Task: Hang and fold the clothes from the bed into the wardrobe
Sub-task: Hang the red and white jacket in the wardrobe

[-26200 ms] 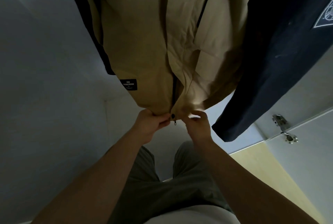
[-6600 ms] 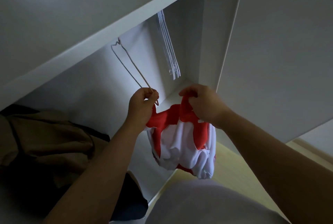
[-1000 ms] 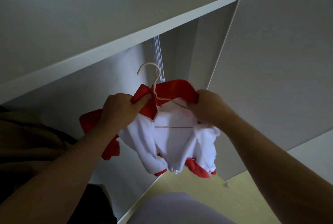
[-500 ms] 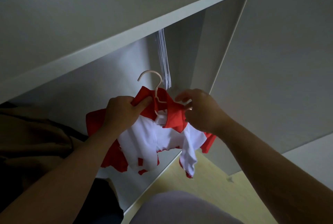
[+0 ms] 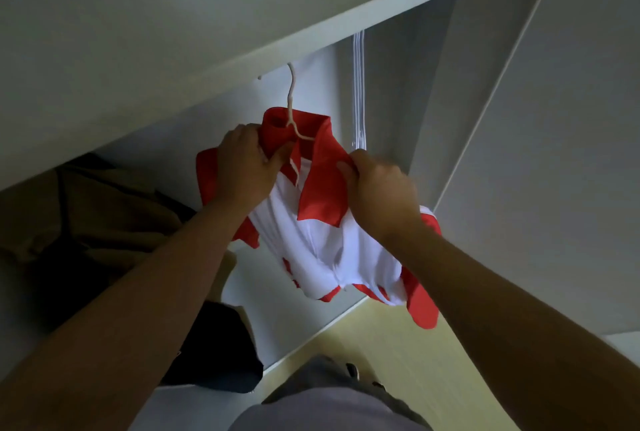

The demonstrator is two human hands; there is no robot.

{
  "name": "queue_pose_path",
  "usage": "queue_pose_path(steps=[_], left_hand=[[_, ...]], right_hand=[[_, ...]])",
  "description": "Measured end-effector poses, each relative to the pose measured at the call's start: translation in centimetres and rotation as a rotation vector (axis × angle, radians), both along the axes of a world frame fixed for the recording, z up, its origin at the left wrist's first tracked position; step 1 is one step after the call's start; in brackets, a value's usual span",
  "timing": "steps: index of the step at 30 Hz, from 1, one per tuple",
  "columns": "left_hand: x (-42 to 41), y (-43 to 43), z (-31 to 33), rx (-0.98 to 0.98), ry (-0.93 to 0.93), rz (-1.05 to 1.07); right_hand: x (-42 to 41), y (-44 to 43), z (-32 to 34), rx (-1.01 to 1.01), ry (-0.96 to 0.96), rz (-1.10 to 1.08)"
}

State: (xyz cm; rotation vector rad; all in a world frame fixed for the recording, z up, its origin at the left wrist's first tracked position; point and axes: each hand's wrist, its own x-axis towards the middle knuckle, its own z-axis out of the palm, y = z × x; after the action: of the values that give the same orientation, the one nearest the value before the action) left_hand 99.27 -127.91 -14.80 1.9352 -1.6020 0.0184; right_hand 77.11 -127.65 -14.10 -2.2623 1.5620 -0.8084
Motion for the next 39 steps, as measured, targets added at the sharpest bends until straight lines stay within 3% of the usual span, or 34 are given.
queue_pose_path(steps=[6, 13, 17, 26, 32, 39], left_hand=[[-0.2, -1.4, -2.2, -0.141, -0.01, 0.094], [0.8, -6.0, -8.6, -0.542, 0.159, 0.097], [3.2, -8.7, -11.6, -0.725, 0.15, 0.077], [7.7, -13.1, -15.3, -0.834, -0.067, -0.024], [8.4, -14.8, -16.1, -0.838, 0.04, -0.049], [7.8, -15.6, -17.1, -0.865, 0.069, -0.135]], right_hand=[[3.0, -2.8, -0.1, -0.069, 0.035, -0.035], [7.1, -7.3, -3.6, -0.276, 0.001, -0.07], [9.5, -9.3, -4.9, -0.421, -0.063, -0.1], [12.8, -13.7, -4.3, -0.612, -0.14, -0.169], [13.3, -15.2, -3.6, -0.642, -0.071, -0.168], [13.5, -15.7, -6.9, -0.836, 0.129, -0.235]])
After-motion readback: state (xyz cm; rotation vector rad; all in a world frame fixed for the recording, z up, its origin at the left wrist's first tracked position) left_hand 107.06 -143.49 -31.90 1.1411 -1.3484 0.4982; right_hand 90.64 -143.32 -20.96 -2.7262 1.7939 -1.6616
